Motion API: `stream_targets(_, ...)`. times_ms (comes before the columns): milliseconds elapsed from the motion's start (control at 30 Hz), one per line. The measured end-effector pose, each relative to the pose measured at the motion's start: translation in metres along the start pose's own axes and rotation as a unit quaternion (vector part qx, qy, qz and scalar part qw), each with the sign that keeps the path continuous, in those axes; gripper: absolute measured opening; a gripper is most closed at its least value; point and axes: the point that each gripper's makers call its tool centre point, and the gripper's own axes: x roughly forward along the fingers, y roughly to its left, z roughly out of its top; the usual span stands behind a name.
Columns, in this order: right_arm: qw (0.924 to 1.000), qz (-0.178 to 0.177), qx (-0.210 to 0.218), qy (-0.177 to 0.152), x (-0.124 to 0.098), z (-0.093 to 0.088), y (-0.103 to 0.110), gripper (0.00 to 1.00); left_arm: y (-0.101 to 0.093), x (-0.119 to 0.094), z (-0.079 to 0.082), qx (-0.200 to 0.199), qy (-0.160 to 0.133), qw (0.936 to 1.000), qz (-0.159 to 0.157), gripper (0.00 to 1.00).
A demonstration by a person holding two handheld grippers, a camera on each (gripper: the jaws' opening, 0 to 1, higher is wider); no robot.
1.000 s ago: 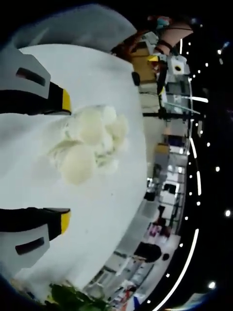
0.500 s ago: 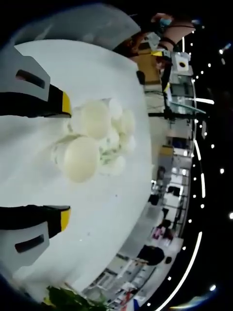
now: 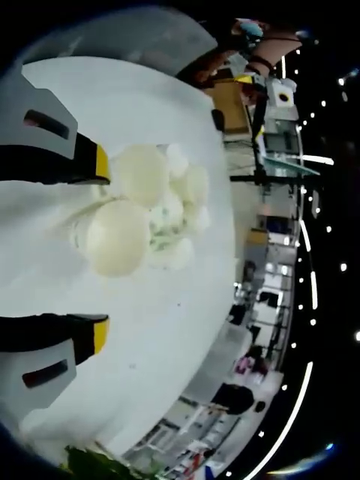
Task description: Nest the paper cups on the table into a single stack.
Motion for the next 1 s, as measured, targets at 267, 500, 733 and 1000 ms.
stream_targets(267, 1.0000, 0.007, 0.000, 0.005, 0.006, -0.004, 0.001, 0.66, 0.000, -0.003, -0.001, -0.002, 0.002, 1.0000, 0.003, 1.00)
stream_targets(500, 0.9999, 0.012, 0.005, 0.006, 0.010, -0.006, 0.003, 0.64, -0.001, -0.002, -0.002, -0.002, -0.001, 1.0000, 0.003, 1.00)
stream_targets(733, 0.9999, 0.015, -0.002, 0.002, 0.017, -0.002, 0.002, 0.61, -0.004, 0.000, -0.005, -0.003, 0.003, 1.0000, 0.000, 1.00)
stream_targets(1000, 0.9996, 0.027, -0.002, 0.004, 0.021, -0.002, 0.003, 0.56, 0.001, -0.002, -0.005, -0.010, 0.005, 0.9999, 0.004, 1.00)
